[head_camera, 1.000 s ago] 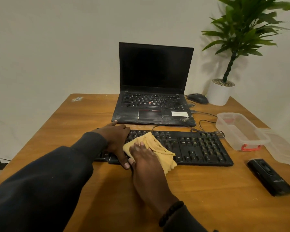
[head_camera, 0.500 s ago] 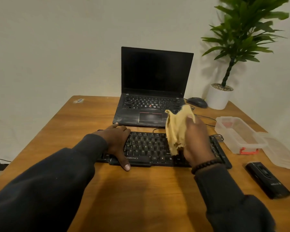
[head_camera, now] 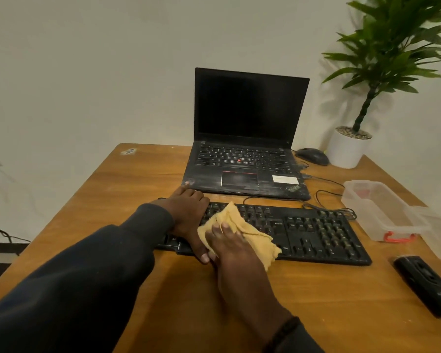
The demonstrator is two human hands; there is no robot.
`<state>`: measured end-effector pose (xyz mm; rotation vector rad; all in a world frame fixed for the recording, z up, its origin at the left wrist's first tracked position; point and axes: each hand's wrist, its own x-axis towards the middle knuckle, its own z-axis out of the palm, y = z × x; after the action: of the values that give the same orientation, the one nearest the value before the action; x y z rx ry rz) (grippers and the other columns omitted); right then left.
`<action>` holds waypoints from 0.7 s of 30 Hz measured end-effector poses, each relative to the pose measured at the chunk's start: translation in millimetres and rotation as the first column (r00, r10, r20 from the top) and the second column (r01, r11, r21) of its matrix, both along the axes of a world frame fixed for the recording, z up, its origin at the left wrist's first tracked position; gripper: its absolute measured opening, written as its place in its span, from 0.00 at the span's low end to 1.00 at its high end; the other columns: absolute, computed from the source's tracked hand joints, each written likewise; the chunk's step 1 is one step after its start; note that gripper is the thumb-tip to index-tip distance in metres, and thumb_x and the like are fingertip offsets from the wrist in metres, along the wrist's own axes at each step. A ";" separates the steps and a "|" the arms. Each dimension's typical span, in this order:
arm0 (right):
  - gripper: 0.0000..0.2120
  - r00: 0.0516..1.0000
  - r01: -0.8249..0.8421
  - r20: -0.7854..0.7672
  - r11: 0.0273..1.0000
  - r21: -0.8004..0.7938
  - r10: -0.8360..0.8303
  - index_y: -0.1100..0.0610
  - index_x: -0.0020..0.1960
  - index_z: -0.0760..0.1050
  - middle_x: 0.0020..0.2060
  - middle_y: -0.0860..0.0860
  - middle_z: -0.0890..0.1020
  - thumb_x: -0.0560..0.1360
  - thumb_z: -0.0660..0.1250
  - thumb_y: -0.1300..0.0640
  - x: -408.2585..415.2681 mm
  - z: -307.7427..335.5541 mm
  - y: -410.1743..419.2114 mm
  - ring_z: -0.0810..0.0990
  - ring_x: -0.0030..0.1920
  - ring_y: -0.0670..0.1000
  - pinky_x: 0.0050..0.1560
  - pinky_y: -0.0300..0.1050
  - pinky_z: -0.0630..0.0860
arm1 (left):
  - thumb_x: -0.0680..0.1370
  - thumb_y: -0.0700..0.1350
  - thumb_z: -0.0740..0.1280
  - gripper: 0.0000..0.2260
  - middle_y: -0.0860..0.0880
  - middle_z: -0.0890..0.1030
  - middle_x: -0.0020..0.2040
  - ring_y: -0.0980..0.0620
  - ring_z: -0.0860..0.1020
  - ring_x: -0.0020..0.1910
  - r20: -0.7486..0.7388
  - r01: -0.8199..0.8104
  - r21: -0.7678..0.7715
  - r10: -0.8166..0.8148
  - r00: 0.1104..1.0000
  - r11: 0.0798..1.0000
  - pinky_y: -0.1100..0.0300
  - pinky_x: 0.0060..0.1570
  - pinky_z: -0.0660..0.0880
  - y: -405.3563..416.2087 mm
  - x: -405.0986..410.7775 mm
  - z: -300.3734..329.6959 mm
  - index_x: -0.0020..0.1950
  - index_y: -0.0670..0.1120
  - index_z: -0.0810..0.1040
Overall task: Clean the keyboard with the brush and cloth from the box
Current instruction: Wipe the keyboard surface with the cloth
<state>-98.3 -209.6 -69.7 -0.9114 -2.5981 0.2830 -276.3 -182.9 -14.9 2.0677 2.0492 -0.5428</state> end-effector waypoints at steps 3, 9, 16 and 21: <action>0.21 0.996 0.013 -0.082 0.978 -0.208 -0.031 0.47 0.73 0.67 0.71 0.44 0.69 0.82 0.48 0.50 22.4 17.9 -14.6 0.66 0.72 0.46 0.69 0.30 0.51 | 0.60 0.74 0.72 0.62 0.44 0.52 0.81 0.42 0.47 0.79 0.030 -0.031 0.004 0.031 0.999 1.000 0.44 0.77 0.37 -4.3 -1.0 -1.9 0.81 0.43 0.47; 0.11 0.499 -0.162 -0.448 0.428 -0.889 -0.742 0.52 0.62 0.74 0.52 0.52 0.82 0.83 0.57 0.56 44.6 67.4 33.5 0.81 0.50 0.53 0.49 0.50 0.79 | 0.52 0.83 0.64 0.70 0.50 0.37 0.81 0.42 0.39 0.79 0.341 -0.200 0.079 0.162 0.926 0.977 0.42 0.75 0.38 -40.3 -19.8 -10.7 0.81 0.50 0.36; 0.18 0.729 0.375 -0.408 0.820 -0.433 -0.549 0.53 0.71 0.68 0.43 0.46 0.77 0.83 0.54 0.54 28.9 52.7 70.2 0.74 0.39 0.45 0.37 0.41 0.73 | 0.80 0.64 0.58 0.27 0.41 0.78 0.55 0.43 0.77 0.54 0.605 -0.843 0.306 0.593 0.532 0.443 0.45 0.57 0.76 -68.7 -58.6 -34.7 0.63 0.41 0.74; 0.19 0.920 0.384 -0.012 0.906 -0.180 -0.393 0.56 0.73 0.66 0.72 0.53 0.69 0.83 0.54 0.54 -13.2 12.7 61.1 0.63 0.74 0.51 0.75 0.48 0.56 | 0.83 0.46 0.63 0.09 0.44 0.81 0.47 0.46 0.80 0.47 0.753 -0.874 0.176 0.510 0.415 0.452 0.50 0.50 0.79 -67.7 -41.6 -36.2 0.53 0.43 0.79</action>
<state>-111.5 -148.4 -57.0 -1.4379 -2.3047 0.4183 -317.9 -250.7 -51.1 0.9436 2.4805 0.8912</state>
